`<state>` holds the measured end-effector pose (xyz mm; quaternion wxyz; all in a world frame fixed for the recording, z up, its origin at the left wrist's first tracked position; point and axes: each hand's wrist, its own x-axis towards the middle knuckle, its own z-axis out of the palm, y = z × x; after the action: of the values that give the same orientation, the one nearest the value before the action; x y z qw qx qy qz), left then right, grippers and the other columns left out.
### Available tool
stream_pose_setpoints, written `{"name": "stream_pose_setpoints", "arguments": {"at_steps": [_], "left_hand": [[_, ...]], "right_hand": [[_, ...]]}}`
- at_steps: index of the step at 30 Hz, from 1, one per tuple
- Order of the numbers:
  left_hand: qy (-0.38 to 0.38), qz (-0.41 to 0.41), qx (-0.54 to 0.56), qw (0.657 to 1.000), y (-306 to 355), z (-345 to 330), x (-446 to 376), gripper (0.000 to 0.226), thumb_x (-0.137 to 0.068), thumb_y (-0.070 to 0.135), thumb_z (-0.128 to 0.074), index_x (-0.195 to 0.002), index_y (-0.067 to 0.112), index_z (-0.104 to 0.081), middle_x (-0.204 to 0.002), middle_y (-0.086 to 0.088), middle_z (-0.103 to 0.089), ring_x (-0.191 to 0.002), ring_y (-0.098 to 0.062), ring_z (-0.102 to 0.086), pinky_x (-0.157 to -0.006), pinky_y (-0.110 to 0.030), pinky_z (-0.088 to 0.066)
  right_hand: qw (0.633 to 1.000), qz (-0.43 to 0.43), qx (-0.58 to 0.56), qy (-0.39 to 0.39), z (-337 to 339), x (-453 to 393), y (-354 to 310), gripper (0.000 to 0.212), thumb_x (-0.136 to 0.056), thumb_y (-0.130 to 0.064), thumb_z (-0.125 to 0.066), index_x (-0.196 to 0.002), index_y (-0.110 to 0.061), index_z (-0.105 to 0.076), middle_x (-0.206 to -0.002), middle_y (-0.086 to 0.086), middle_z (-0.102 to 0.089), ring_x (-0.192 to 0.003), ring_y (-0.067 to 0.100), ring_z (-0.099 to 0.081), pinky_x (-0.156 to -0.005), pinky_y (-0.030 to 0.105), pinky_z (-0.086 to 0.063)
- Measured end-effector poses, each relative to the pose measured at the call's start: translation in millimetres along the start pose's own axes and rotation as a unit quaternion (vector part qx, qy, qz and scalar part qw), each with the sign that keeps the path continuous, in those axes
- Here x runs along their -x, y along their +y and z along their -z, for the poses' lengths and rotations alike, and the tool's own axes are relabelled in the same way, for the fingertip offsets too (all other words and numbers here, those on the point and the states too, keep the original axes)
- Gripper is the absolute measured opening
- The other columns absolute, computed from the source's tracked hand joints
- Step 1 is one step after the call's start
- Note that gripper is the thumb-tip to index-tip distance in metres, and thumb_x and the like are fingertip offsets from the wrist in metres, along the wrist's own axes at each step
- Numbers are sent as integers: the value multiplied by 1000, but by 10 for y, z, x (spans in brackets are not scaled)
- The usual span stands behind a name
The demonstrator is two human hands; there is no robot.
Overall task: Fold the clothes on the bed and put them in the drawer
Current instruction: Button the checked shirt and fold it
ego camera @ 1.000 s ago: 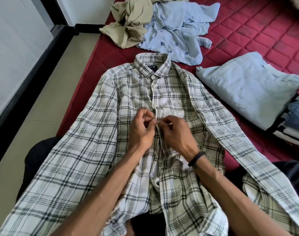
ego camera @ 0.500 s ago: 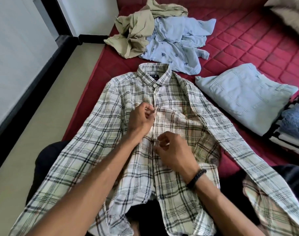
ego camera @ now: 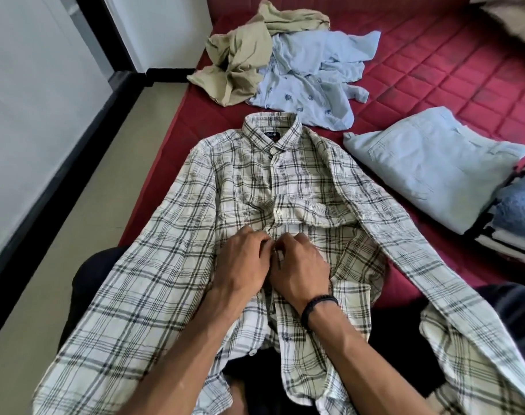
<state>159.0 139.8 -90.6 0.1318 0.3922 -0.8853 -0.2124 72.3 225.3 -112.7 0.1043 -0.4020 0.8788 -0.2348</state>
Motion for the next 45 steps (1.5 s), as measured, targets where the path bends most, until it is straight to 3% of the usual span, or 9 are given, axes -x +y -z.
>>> {"name": "stream_pose_setpoints", "arguments": {"at_steps": [4,8,12,16,21,25,30,36,45], "left_hand": [[-33,31,-21,999,92,18,65,52,-92,11,-73,-140,20,-58,-128,-1,-65,-111,-18,-65,-95,-28,-56],[-42,101,29,994,26,95,-56,35,-88,1,-74,-115,21,-65,-98,3,-74,-71,-7,-70,-61,-26,-61],[-49,152,135,978,-90,109,-148,20,-91,5,-74,-95,22,-64,-92,1,-74,-40,3,-55,-33,-13,-33],[-46,129,122,983,-187,26,-29,19,-94,7,-71,-104,22,-76,-97,12,-74,-71,2,-66,-50,-5,-44],[-5,70,18,997,-126,-31,15,18,-91,30,-77,-108,24,-78,-97,8,-78,-69,0,-67,-62,-16,-55],[-2,70,-55,996,-96,-66,73,27,-91,23,-76,-118,23,-74,-116,1,-63,-103,-13,-56,-89,-28,-56],[33,55,-29,997,-37,-17,101,20,-95,19,-70,-115,20,-69,-119,1,-54,-100,-9,-48,-92,-25,-50],[35,74,16,996,115,77,167,7,-95,24,-72,-102,23,-70,-92,11,-72,-74,-5,-65,-67,-22,-57],[-12,171,224,959,46,-75,109,12,-88,20,-80,-99,22,-78,-85,17,-71,-66,10,-62,-52,-6,-48]], "right_hand": [[998,-1,44,-45,25,-7,-41,32,-92,-35,-54,-120,-21,-51,-108,5,-56,-94,30,-61,-71,41,-55],[999,-4,32,-29,4,-34,-79,23,-95,-32,-56,-113,-20,-52,-103,6,-57,-86,30,-62,-67,40,-56],[998,-5,56,-20,4,-32,-49,14,-97,-21,-54,-111,-18,-51,-101,6,-57,-70,25,-57,-57,35,-50],[999,13,24,-32,10,-38,13,20,-98,-21,-55,-118,-24,-58,-110,4,-59,-74,22,-60,-59,33,-51],[999,-20,0,-28,-11,-63,49,38,-90,-52,-67,-112,-24,-54,-103,0,-58,-86,24,-63,-72,42,-58],[1000,-22,16,-16,-67,-51,13,33,-92,-38,-68,-114,-19,-52,-106,6,-58,-82,27,-63,-70,45,-59],[999,6,31,14,16,-65,-12,16,-90,-25,-61,-103,-18,-56,-102,4,-55,-81,25,-60,-65,41,-56],[973,-40,-225,-12,208,-104,72,10,-85,-19,-79,-79,-22,-72,-77,-9,-70,-68,0,-65,-58,13,-50],[890,-114,-418,-141,429,2,202,15,-92,-20,-77,-106,-21,-72,-90,2,-78,-74,13,-71,-63,36,-63]]}}
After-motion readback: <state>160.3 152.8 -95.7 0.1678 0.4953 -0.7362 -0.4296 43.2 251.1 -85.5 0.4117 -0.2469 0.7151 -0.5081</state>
